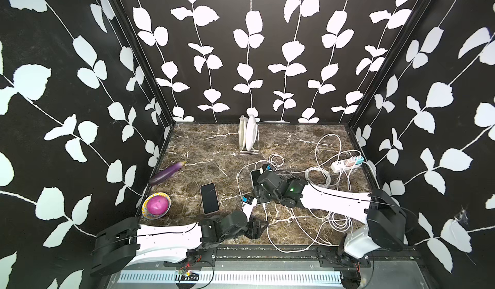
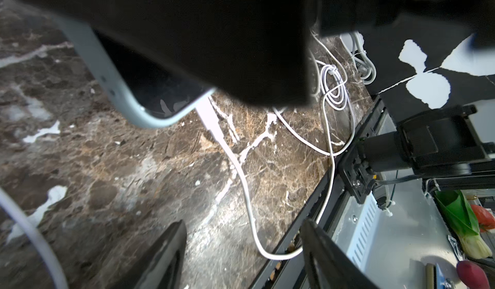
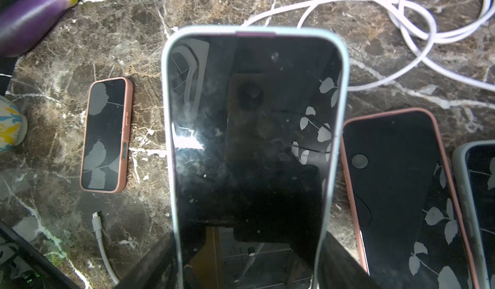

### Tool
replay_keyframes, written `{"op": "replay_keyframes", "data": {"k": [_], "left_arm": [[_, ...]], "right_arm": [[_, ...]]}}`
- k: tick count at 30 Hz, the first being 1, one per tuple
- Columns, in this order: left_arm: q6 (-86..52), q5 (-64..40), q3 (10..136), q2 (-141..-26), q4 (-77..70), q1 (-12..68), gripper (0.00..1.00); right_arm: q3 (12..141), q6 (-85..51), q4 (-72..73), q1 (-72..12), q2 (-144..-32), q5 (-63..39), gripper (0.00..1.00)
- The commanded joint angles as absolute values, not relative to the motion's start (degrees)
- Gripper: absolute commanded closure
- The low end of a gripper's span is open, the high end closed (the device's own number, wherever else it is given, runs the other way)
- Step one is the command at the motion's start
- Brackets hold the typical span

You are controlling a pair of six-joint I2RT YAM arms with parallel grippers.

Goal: Unplug the charging cable from the phone
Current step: Remove the charging cable from the phone.

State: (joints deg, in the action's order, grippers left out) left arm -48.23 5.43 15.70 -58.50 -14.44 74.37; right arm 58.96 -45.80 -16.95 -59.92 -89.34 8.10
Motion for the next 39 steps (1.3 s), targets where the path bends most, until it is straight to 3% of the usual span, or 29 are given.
{"op": "replay_keyframes", "data": {"k": [1, 13, 21, 26, 31, 35, 39], "left_arm": [[-47.6, 4.1, 17.2, -60.5, -16.7, 74.5, 0.33], [-48.6, 2.9, 17.3, -62.7, -17.9, 73.6, 0.36], [-50.7, 2.3, 15.3, -62.7, -19.6, 72.2, 0.43], [-54.6, 5.1, 9.1, -54.8, -21.8, 72.0, 0.19], [-56.6, 7.0, 4.1, -45.0, -22.7, 72.0, 0.1], [-55.7, 7.5, 4.8, -43.6, -22.7, 72.0, 0.12], [-54.4, 7.9, 6.1, -48.4, -27.3, 72.0, 0.25]], "right_arm": [[59.4, -47.3, -10.0, -61.2, -85.8, 7.6, 1.0], [59.2, -48.3, -6.7, -61.8, -84.2, 6.7, 1.0], [60.0, -48.6, -6.1, -62.8, -84.0, 6.8, 1.0], [60.0, -48.8, -7.4, -62.8, -83.5, 7.9, 1.0], [59.4, -49.5, -7.1, -62.2, -82.9, 9.1, 1.0], [60.0, -49.7, -7.0, -62.1, -82.6, 9.0, 1.0], [59.4, -50.1, -6.0, -62.1, -82.3, 8.8, 1.0]]}}
